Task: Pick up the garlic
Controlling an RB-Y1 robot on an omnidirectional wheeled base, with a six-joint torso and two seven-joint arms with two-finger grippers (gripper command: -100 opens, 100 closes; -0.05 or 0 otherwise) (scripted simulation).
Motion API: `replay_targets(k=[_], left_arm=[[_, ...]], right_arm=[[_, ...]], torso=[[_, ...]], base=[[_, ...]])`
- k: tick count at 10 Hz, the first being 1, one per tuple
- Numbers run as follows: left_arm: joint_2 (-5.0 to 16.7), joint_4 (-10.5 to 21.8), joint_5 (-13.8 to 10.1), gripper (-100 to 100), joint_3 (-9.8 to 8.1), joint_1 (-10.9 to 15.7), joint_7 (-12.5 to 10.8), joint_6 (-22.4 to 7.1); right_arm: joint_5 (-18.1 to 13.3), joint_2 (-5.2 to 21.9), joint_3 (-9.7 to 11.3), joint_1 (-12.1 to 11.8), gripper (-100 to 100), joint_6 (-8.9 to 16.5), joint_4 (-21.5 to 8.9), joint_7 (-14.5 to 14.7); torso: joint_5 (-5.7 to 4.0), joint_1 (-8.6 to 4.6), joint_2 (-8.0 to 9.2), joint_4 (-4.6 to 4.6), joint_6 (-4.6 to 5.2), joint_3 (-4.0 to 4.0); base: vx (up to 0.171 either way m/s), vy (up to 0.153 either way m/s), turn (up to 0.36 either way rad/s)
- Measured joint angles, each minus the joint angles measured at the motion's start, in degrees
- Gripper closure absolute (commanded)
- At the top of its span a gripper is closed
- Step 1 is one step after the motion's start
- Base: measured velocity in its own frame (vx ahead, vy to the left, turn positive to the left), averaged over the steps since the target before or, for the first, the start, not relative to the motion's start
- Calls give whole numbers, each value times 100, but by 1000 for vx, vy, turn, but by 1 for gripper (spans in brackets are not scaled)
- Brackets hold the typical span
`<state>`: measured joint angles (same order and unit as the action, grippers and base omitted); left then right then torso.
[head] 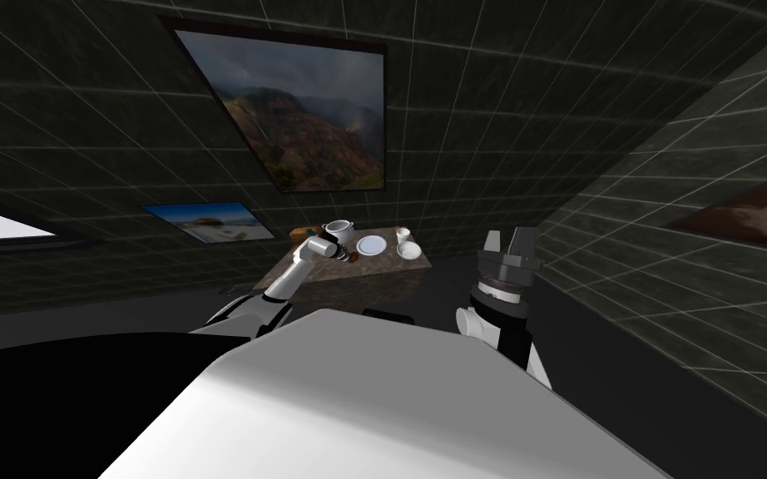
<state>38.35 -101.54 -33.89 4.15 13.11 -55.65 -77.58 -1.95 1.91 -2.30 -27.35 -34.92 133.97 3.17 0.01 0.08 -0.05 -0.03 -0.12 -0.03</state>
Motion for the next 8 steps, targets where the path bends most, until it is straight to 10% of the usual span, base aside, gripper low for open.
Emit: replay_targets(k=[7, 8], left_arm=[[53, -960, 73, 100, 319, -136, -543, -473], [53, -971, 75, 0, 326, -138, -557, -483]], right_arm=[[0, 0, 0, 1, 0, 0, 0, 0], [0, 0, 1, 1, 0, 0, 0, 0]], torso=[[0, -2, 0, 1, 3, 1], [0, -5, 3, 2, 5, 2]], base=[[30, 23, 50], [0, 0, 0]])
